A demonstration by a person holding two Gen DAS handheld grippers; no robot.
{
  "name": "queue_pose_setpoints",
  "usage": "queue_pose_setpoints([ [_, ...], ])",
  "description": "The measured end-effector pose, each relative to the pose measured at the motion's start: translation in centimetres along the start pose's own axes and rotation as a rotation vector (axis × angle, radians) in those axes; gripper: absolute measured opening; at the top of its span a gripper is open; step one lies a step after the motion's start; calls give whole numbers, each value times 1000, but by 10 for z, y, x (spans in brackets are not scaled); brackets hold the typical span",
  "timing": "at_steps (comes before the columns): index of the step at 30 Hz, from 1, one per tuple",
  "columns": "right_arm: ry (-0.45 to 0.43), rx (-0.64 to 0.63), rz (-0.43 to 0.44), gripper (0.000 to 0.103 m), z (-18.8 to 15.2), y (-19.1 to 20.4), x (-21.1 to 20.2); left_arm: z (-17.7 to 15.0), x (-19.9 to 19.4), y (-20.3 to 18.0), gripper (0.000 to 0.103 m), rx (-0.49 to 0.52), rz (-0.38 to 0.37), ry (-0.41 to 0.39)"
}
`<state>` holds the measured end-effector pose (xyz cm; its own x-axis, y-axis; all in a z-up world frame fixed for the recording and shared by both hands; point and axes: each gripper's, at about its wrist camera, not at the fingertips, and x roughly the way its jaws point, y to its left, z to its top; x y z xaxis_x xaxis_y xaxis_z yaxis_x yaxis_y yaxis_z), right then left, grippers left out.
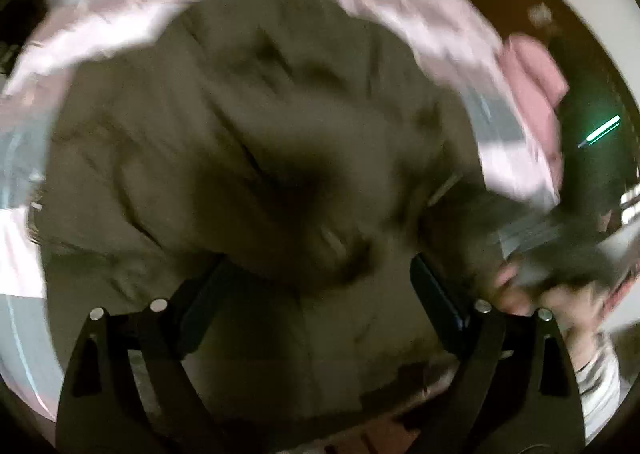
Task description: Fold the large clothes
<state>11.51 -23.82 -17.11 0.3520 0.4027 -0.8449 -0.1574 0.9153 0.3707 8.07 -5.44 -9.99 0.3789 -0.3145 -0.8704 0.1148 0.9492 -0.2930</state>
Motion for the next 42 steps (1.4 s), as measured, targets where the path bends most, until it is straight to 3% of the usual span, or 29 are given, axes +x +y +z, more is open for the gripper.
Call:
queue_pose_setpoints([
  [1, 71, 2, -39, 65, -6, -1, 20, 1, -10, 3, 92, -17, 5, -47],
  [2, 116, 17, -58, 63, -10, -2, 33, 4, -21, 9, 94, -44, 26, -118],
  [4, 157, 26, -102, 63, -13, 0, 47, 8, -24, 16, 95, -64, 80, -186],
  [8, 187, 18, -130, 63, -8, 6, 41, 11, -5, 10, 95, 10, 256, -221],
  [11, 86, 107, -26, 63, 2, -1, 9, 17, 18, 12, 95, 118, 430, -226],
  [14, -111, 69, -37, 60, 9, 0, -25, 5, 27, 21, 95, 187, 496, -206],
  [16, -152, 46, -24, 56, 11, 1, -25, 2, 31, 35, 95, 179, 513, -170],
  [19, -25, 55, -44, 47, 7, 1, 11, 10, 56, 56, 95, 113, 503, -78],
  [22, -7, 80, -78, 47, 7, -7, 35, 15, 68, 71, 97, 55, 485, -43],
  [26, -22, 133, -75, 47, 25, -13, 48, 29, 82, 86, 101, 11, 496, -42],
  [31, -60, 88, -113, 48, 37, -7, 54, 32, 90, 94, 101, 3, 520, -70],
  [34, -13, 100, -120, 49, 37, -6, 49, 31, 83, 97, 101, -36, 495, -53],
  [36, -8, 119, -127, 49, 40, -5, 34, 31, 64, 95, 101, -52, 495, -99],
  [40, -179, 99, -138, 49, 40, 3, -13, 34, 17, 97, 101, -113, 499, -275],
  [42, -220, 67, -119, 49, 39, 12, -20, 36, 5, 99, 101, -144, 488, -336],
])
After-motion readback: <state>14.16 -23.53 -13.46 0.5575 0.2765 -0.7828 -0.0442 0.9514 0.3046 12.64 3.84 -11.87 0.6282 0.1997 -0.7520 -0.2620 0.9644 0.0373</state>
